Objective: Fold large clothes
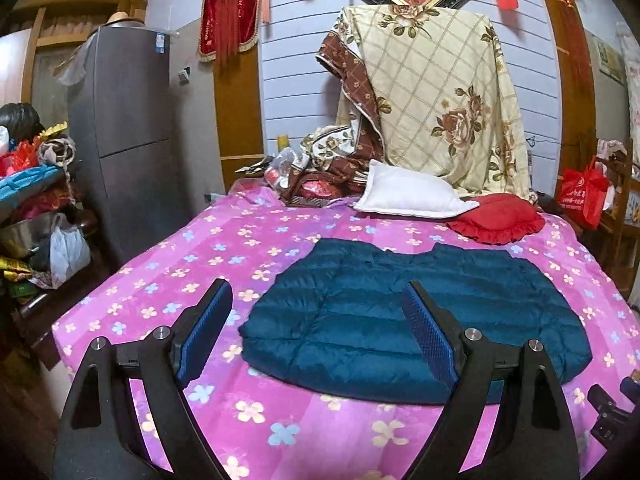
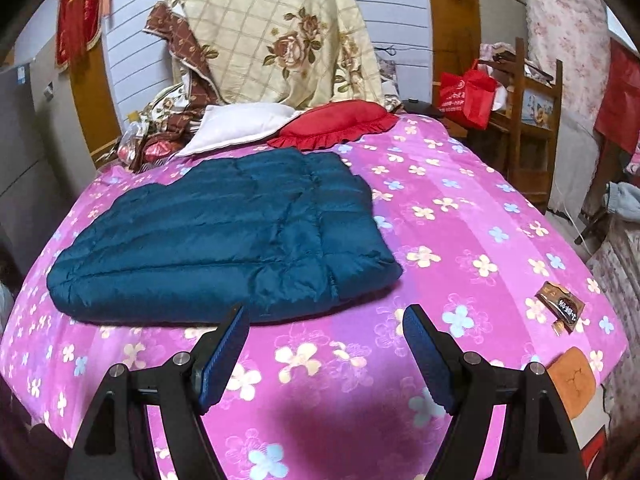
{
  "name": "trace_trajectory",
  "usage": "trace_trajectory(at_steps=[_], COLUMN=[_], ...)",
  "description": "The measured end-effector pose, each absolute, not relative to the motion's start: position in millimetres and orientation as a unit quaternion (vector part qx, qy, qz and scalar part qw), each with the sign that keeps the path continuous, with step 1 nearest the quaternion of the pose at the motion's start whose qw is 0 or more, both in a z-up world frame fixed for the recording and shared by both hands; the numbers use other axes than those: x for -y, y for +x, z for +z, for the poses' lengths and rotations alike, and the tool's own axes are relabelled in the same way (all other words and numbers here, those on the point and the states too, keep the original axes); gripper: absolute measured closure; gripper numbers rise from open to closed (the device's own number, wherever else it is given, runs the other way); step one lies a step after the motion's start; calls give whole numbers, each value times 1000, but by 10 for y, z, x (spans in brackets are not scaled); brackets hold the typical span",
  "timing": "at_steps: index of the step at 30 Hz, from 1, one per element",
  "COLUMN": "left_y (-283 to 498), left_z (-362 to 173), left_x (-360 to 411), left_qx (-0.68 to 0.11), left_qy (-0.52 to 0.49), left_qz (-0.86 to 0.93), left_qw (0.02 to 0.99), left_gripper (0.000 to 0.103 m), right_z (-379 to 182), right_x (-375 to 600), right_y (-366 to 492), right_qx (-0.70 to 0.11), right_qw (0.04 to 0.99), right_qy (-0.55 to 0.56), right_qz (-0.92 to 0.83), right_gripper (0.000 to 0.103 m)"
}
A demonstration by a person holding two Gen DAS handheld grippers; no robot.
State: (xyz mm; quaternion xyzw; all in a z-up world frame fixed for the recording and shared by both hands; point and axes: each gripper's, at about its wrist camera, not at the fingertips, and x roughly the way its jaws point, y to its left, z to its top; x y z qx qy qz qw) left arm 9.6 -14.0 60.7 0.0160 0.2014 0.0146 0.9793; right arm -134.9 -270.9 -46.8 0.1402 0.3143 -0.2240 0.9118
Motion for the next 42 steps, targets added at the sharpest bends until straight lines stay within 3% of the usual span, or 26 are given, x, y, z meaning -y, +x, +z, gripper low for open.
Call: trace_trajectory(at_steps=[23, 42], left_y=[-62, 42], left_z=[325, 84], left_x=[128, 352], left_qx=[-233, -312], left_qy=[41, 52], left_qz=[-44, -104], left_qw=[971, 943], left_gripper=[16, 16], right_z=[-560, -663], right_x=[2200, 2115], right_y=[-1019, -946], right_qx=[-340, -359], right_qw=[914, 906], right_qy=[99, 94], right_qz=[-199, -205], right_gripper=[26, 26])
